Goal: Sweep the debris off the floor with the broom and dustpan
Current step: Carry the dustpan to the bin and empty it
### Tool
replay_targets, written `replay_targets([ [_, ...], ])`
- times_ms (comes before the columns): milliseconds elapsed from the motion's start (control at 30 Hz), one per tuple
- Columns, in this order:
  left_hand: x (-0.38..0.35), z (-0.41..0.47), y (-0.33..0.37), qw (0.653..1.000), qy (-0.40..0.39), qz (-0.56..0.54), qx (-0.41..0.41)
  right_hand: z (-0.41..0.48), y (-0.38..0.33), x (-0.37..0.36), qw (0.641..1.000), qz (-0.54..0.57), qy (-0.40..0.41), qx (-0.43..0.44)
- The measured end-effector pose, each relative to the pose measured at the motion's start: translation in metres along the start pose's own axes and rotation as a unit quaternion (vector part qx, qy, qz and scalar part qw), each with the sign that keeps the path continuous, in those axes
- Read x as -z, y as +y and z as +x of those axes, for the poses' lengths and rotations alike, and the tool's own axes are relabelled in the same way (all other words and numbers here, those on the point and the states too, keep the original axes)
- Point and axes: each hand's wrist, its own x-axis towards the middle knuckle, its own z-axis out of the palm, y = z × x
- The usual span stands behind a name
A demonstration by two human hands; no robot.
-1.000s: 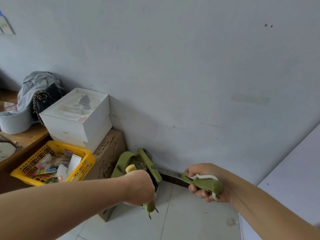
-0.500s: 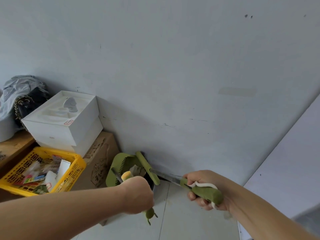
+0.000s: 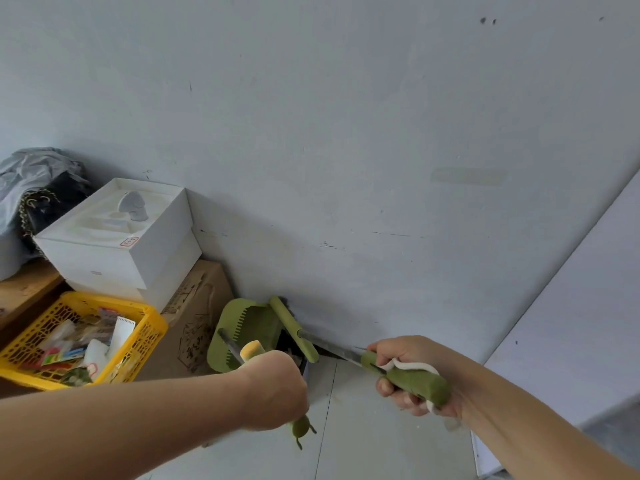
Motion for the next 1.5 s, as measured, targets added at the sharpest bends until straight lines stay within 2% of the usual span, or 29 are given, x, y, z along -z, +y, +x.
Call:
replay_targets([
  [167,0.005,-0.003,0.0,1.0,0.01,-0.002,0.003,-0.002,-0.001,0.0,1.0,-0.014,0.021,0.002],
  [433,0.014,-0.013,-0.01,0.999,0.019,-0.018,0.027,0.002,0.0,0.004,1.0,0.02,-0.007,0.004],
  [667,0.028,-0.013,-0.018,0.998,0.022,-0.027,0.049,0.0,0.002,0.005,1.0,0.01,0.019,0.003],
  [967,0.037,-0.022,-0.032,0.997,0.049,0.003,0.054,0.002,-0.003,0.007,1.0,0.007,0.019,0.009],
  [1233,0.042,-0.024,-0.046,0.997,0.036,0.021,0.071,0.007,-0.003,0.009,1.0,0.013,0.012,0.01],
  [1500,0.067,-0.06,-0.075,0.985,0.063,-0.018,0.157,-0.01,-0.018,0.01,1.0,-0.023,-0.001,0.001],
])
